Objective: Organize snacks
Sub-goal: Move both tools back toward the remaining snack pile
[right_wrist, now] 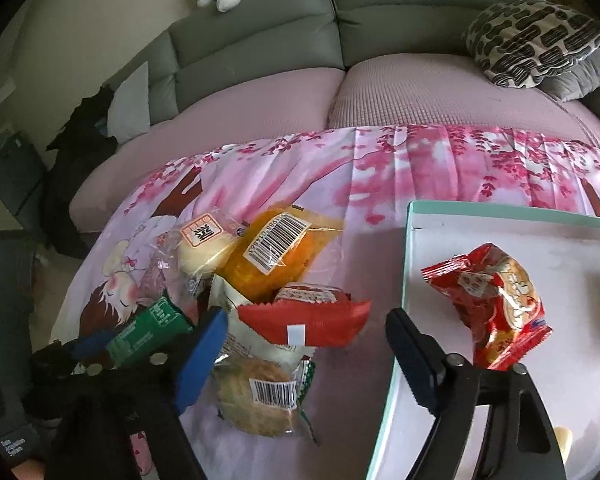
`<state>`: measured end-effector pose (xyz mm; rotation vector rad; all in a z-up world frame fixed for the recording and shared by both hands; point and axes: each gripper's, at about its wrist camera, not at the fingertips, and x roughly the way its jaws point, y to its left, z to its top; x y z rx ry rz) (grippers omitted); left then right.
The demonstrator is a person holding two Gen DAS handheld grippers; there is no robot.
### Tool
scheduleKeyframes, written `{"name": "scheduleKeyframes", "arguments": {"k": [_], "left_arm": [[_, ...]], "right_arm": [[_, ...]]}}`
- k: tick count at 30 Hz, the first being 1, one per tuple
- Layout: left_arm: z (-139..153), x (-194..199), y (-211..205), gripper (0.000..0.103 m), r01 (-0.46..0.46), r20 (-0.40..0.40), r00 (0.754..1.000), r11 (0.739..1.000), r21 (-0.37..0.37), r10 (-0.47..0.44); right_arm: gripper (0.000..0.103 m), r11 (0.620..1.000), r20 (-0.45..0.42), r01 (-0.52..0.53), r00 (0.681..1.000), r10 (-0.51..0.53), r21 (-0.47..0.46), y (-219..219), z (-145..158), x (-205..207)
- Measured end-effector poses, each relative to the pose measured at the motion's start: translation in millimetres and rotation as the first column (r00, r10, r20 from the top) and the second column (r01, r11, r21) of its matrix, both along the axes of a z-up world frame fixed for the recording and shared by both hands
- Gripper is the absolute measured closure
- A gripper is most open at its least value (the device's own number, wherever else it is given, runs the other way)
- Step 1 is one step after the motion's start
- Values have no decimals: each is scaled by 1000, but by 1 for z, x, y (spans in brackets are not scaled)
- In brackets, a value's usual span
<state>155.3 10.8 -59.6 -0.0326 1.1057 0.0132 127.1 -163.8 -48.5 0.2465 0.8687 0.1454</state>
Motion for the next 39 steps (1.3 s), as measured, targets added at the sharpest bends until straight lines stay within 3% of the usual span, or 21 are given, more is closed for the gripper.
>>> {"name": "scheduleKeyframes", "arguments": {"k": [10, 14, 21, 39], "left_arm": [[-3, -1, -8, 12, 29, -28, 999, 999, 13, -29], [-3, -4, -10, 12, 38, -36, 999, 998, 45, -37], [0, -7, -7, 12, 23, -37, 999, 998, 54, -21], [17, -14, -3, 12, -10, 16, 1000, 999, 52, 9]], "right_arm": [[49, 1000, -46, 1, 999, 0, 19, -2, -10, 0], [53, 1000, -62, -8, 998, 9, 14, -1, -12, -2], [53, 999, -74, -31, 997, 32, 15, 0, -10, -6], [53, 998, 110, 41, 993, -45, 43, -27, 34, -6]]}}
